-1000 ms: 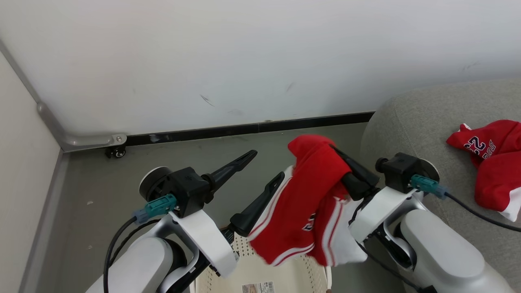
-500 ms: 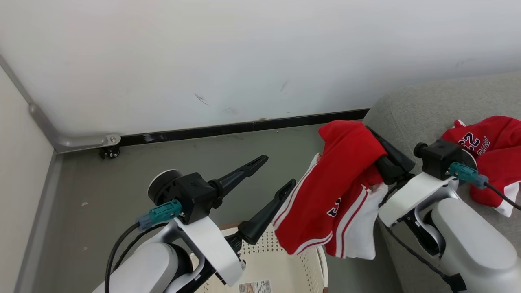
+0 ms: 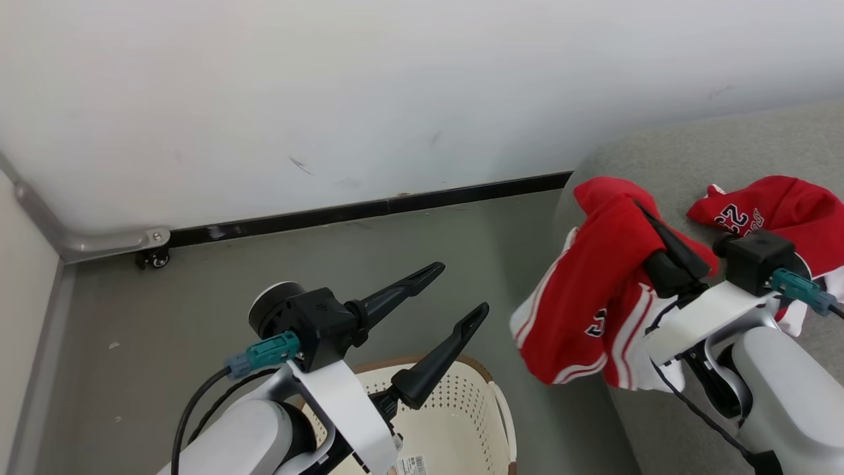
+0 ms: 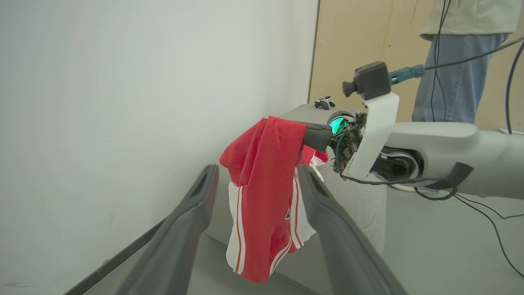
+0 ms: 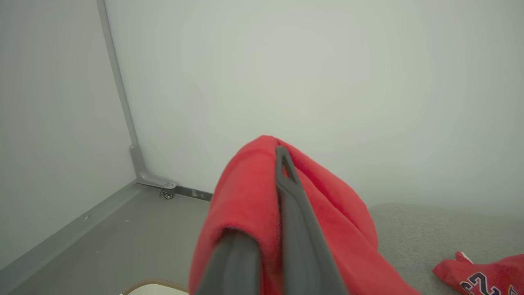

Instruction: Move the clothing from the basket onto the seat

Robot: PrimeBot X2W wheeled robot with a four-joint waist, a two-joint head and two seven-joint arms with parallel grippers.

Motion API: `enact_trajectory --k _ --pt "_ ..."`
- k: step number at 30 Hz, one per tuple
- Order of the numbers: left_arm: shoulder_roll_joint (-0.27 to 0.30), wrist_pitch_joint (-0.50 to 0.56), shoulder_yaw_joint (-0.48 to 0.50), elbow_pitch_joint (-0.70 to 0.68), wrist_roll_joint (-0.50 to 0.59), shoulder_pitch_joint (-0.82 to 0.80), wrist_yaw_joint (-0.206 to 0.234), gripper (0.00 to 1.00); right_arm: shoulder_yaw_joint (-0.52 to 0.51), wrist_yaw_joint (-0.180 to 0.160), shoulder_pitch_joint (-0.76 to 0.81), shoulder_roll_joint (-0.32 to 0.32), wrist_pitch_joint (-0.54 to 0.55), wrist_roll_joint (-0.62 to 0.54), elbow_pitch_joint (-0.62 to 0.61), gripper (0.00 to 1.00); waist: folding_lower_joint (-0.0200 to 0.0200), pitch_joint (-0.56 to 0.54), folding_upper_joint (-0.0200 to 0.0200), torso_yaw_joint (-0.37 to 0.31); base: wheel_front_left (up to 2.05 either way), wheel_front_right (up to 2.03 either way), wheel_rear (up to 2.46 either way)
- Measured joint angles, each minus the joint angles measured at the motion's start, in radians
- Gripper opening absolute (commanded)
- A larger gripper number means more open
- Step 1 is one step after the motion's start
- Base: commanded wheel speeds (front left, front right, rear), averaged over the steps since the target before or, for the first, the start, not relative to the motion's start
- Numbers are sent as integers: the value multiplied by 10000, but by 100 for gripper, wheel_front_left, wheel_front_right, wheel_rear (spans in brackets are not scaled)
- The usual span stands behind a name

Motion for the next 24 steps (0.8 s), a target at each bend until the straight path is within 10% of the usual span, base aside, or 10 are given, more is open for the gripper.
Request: enact_trajectory --k 24 --pt "84 -456 -263 40 -217 332 -10 100 -1522 0 1174 -146 10 -353 -802 0 0 -81 0 -1107 0 0 0"
